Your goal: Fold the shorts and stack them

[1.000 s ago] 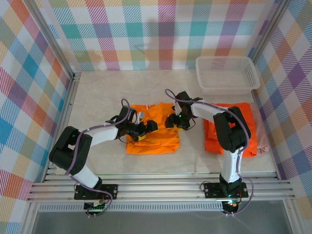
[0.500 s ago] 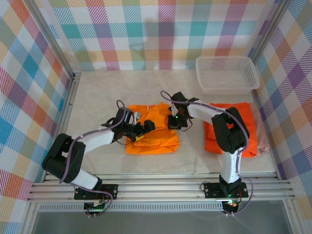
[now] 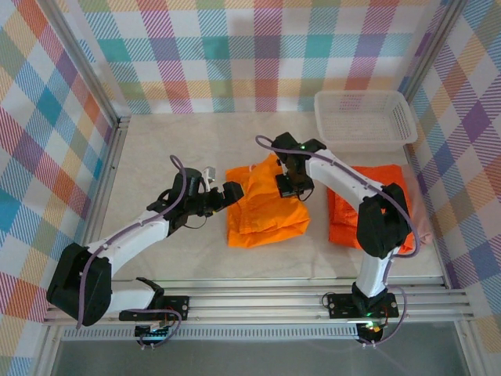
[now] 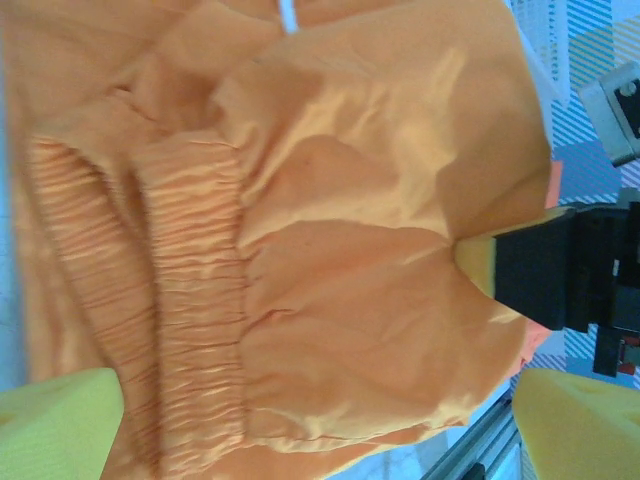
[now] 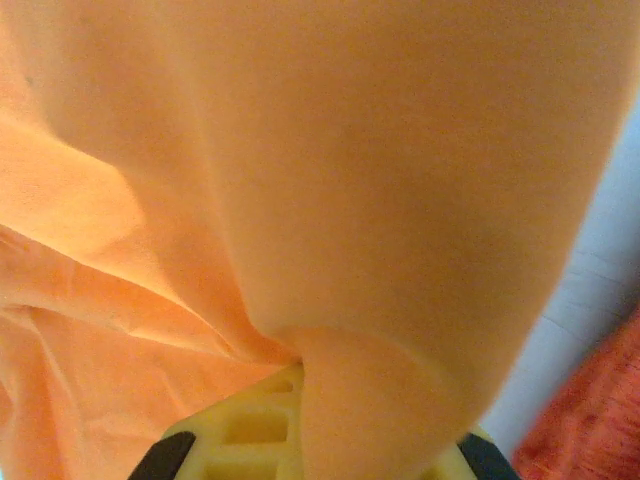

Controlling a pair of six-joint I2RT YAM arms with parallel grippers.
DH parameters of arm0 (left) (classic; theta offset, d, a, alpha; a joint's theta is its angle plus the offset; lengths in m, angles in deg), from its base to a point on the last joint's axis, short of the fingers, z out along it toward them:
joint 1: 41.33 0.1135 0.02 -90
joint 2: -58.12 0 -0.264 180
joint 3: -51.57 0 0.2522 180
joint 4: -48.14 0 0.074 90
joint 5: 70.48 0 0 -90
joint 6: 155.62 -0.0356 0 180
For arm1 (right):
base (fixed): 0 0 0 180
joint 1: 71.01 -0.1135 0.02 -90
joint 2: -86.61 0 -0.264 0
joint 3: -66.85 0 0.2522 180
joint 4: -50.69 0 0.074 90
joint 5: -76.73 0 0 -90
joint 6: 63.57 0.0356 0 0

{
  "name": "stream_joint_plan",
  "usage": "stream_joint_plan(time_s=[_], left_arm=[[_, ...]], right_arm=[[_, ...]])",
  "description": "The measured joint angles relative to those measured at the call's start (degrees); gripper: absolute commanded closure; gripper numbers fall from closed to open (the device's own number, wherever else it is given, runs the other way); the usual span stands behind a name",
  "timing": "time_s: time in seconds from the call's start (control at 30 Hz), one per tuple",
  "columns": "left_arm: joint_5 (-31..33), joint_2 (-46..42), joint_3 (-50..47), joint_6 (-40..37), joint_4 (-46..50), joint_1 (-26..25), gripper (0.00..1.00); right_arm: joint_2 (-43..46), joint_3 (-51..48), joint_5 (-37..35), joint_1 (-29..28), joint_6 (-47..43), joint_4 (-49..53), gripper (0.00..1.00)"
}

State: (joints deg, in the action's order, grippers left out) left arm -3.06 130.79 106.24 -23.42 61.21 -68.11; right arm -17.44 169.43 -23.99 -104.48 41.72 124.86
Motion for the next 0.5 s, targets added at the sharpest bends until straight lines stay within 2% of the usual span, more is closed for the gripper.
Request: stream_joint_plan(time_s=[0.27, 0.5], left_arm=[[0.3, 0.0, -0.7, 0.4, -0.1, 0.0, 0.00], [0.2, 0.0, -0.9, 0.6, -1.2, 0.0, 0.00]], right_arm=[[1.0, 3.0, -9.8, 0.0, -1.0, 10.4, 1.00], [1.1, 6.2, -13.8, 0.0, -0.3, 15.7, 1.00]])
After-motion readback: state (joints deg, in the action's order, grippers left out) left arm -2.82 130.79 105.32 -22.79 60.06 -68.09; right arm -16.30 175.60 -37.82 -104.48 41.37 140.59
